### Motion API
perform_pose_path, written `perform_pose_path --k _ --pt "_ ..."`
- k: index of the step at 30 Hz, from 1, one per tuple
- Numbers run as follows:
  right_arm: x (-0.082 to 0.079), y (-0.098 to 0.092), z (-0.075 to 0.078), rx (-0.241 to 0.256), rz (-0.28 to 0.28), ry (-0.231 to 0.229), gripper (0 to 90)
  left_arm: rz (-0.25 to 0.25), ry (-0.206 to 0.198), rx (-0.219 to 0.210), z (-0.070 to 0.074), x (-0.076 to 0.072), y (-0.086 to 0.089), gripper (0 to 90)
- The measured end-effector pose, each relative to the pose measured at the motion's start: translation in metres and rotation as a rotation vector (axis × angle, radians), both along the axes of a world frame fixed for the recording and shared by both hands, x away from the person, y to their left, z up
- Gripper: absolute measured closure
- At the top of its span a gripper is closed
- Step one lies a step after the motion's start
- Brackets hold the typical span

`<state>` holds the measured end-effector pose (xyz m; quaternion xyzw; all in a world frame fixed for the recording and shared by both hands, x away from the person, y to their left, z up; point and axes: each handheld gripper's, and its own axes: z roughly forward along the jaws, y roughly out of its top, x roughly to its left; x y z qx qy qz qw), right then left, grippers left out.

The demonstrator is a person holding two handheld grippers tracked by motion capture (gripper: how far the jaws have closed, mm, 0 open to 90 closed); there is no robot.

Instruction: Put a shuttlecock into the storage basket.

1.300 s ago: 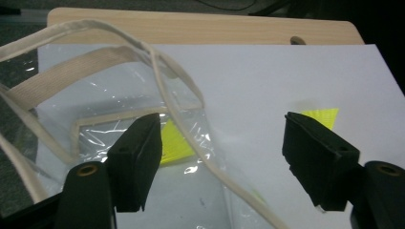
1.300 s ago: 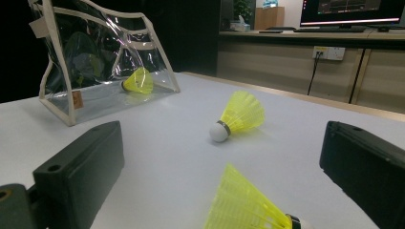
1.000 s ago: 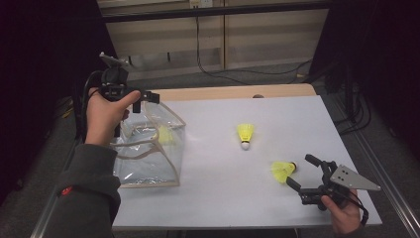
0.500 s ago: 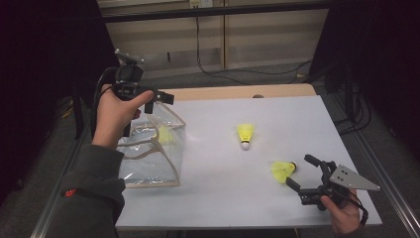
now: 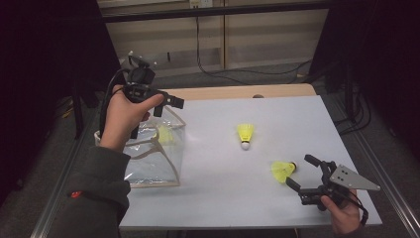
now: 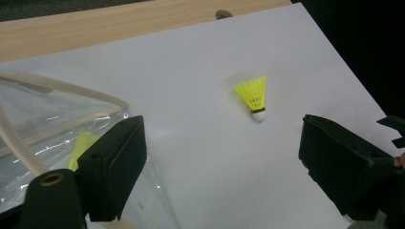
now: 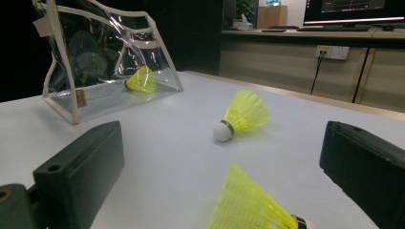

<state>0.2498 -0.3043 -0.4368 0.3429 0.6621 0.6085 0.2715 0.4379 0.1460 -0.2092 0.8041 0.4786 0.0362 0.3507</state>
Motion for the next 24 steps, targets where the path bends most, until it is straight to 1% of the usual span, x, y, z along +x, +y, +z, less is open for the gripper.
perform_pose_path --k 11,13,24 --pt "0.0 0.0 0.0 -0.001 0.002 0.0 1.0 -0.023 0.003 -0.004 -0.002 -0.002 -0.007 16.0" --pt "0.0 0.0 0.0 -0.001 0.003 0.001 1.0 -0.025 0.0 0.001 -0.004 -0.002 -0.008 15.8" --pt "-0.001 -0.001 0.001 -0.003 0.002 0.0 1.1 -0.042 -0.004 -0.006 -0.014 -0.003 -0.015 15.5"
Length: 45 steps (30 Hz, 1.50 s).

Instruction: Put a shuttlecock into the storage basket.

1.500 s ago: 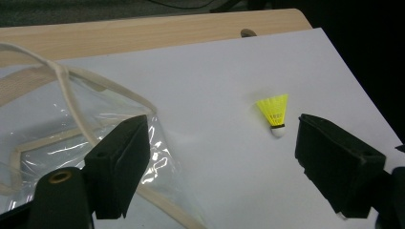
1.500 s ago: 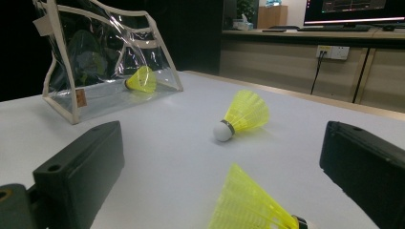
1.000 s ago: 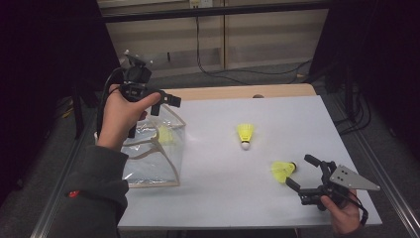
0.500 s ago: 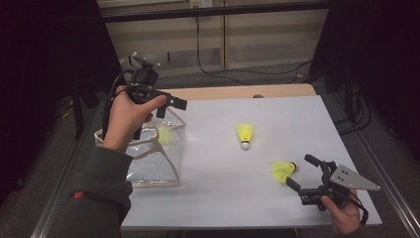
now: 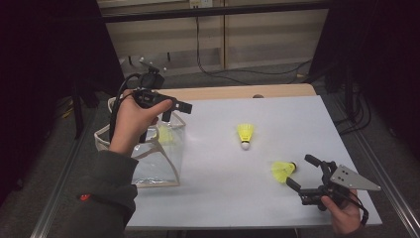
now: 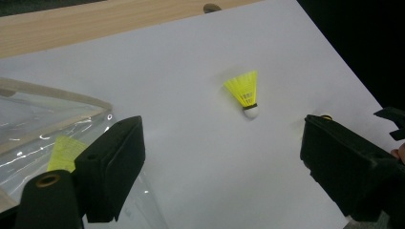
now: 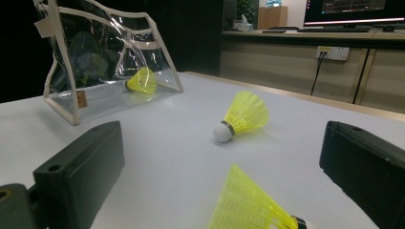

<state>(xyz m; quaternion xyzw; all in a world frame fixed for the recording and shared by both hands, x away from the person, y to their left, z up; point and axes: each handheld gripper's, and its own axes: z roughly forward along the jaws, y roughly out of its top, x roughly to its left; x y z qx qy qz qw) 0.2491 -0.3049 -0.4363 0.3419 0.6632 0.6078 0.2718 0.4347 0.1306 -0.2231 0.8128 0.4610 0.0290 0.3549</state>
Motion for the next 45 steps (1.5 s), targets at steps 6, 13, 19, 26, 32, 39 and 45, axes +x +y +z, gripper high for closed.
perform_pose_path --k 6,13,19,26,32,39,45 --pt "0.0 0.0 0.0 0.001 0.0 0.001 1.1 -0.009 -0.005 -0.009 -0.005 -0.002 -0.004 15.2" --pt "0.0 0.001 0.0 0.001 0.002 0.001 1.1 -0.032 -0.002 -0.015 -0.014 -0.003 -0.013 14.2" --pt "0.0 0.0 0.0 -0.001 0.0 0.002 1.1 -0.045 -0.002 -0.023 -0.02 -0.005 -0.02 13.9" --pt "0.0 0.001 0.0 -0.001 0.003 0.001 1.1 -0.069 -0.006 -0.029 -0.029 -0.008 -0.028 13.9" --pt "0.0 0.001 -0.001 0.0 0.003 0.0 1.1 -0.089 -0.012 -0.022 -0.035 -0.012 -0.035 13.7" --pt "0.001 0.001 -0.001 -0.002 0.006 0.002 1.1 -0.106 -0.031 -0.02 -0.041 -0.015 -0.04 13.4" --pt "0.001 0.001 -0.001 0.002 0.003 0.005 1.1 -0.112 -0.046 -0.018 -0.047 -0.018 -0.047 12.7"
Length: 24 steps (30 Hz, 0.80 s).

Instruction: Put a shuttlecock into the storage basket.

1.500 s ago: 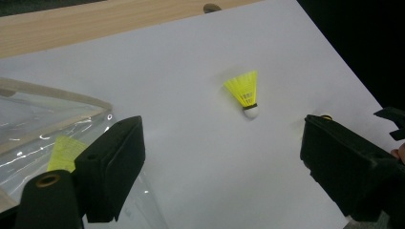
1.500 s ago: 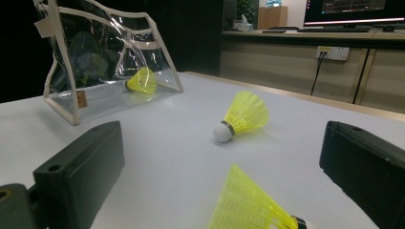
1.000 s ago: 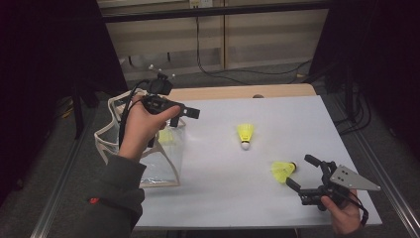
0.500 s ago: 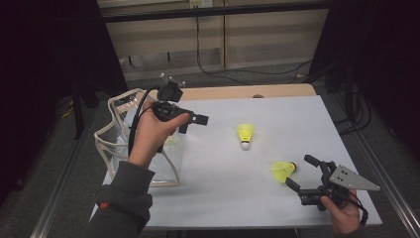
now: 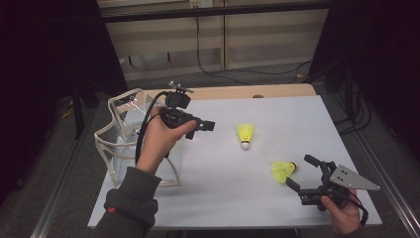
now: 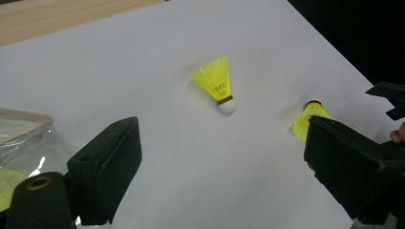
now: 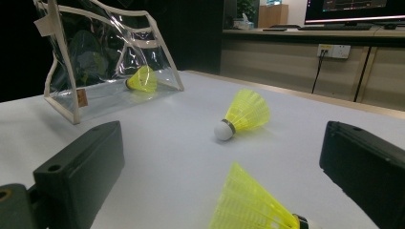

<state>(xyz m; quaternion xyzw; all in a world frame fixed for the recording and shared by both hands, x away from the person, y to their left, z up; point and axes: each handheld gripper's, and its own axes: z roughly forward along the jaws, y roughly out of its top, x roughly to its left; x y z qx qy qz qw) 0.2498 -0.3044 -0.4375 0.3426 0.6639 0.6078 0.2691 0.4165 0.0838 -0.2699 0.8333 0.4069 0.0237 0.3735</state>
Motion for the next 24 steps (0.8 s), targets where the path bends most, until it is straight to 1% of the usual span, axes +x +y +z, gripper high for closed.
perform_pose_path --k 5,9,12,15,18,24 --pt "0.0 0.0 -0.001 -0.001 0.001 0.005 1.1 -0.015 -0.02 0.0 -0.006 -0.002 -0.006 12.4" --pt "0.0 0.001 0.0 0.001 0.003 0.004 1.0 -0.015 -0.035 -0.002 -0.011 -0.005 -0.01 12.0" --pt "0.001 0.0 0.0 0.001 0.003 0.003 1.1 -0.031 -0.037 0.0 -0.015 -0.006 -0.014 11.7" --pt "0.001 0.001 0.0 0.004 0.003 0.002 1.1 -0.041 -0.04 -0.017 -0.019 -0.008 -0.017 11.4" --pt "0.002 0.001 0.0 0.001 0.007 0.002 1.1 -0.052 -0.044 -0.015 -0.023 -0.008 -0.02 11.3" --pt "0.002 0.003 -0.001 0.002 0.011 0.009 1.0 -0.053 -0.055 -0.022 -0.03 -0.011 -0.024 10.7"
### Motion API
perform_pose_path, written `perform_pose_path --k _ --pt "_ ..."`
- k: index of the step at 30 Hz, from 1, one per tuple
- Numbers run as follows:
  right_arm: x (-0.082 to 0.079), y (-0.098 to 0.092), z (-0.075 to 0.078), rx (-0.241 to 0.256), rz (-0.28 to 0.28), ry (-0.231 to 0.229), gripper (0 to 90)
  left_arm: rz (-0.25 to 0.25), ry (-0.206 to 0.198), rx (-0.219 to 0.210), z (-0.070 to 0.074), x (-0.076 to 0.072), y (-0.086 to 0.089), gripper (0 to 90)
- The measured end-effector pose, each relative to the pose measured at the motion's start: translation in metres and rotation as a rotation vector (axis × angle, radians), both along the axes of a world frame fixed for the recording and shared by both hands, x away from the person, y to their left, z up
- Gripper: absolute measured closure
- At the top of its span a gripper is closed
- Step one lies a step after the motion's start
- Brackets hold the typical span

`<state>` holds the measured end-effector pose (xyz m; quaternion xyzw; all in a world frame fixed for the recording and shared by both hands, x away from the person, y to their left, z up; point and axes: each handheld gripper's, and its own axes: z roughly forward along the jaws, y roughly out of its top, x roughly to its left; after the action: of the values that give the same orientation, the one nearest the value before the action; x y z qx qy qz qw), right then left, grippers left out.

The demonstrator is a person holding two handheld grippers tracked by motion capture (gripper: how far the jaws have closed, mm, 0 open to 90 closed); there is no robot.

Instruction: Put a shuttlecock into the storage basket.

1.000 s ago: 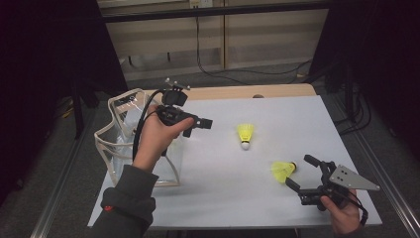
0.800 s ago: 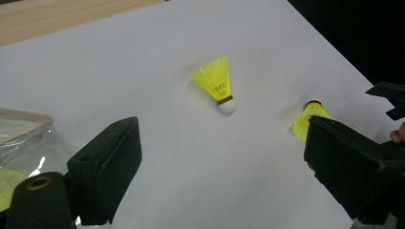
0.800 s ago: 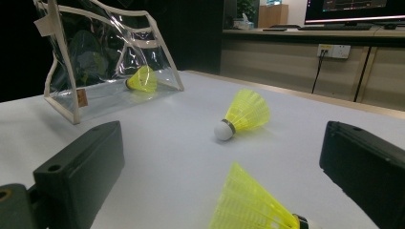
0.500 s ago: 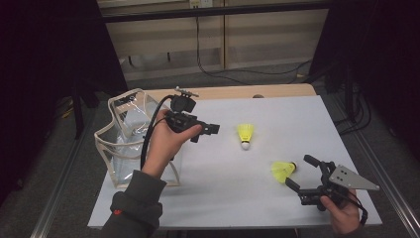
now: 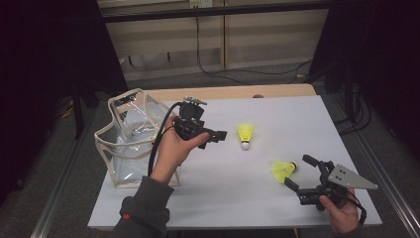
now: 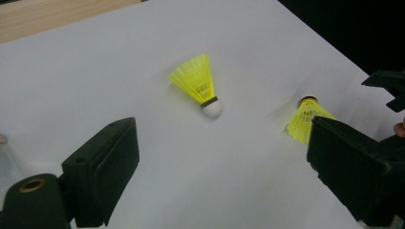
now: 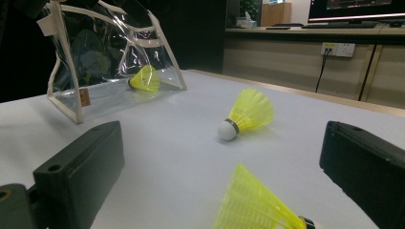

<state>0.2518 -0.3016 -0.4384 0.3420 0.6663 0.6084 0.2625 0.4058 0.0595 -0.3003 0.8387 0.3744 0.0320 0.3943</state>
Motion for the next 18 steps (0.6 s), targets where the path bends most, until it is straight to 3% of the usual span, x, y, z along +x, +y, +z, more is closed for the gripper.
perform_pose_path --k 3,18 --pt "0.0001 0.0013 -0.0004 -0.018 0.005 -0.002 1.0 -0.003 -0.006 -0.002 -0.0031 -0.0006 -0.001 10.7" --pt "0.0009 0.0011 -0.0006 -0.013 0.009 -0.001 1.1 -0.021 -0.016 0.005 -0.0109 -0.004 -0.0068 10.0"
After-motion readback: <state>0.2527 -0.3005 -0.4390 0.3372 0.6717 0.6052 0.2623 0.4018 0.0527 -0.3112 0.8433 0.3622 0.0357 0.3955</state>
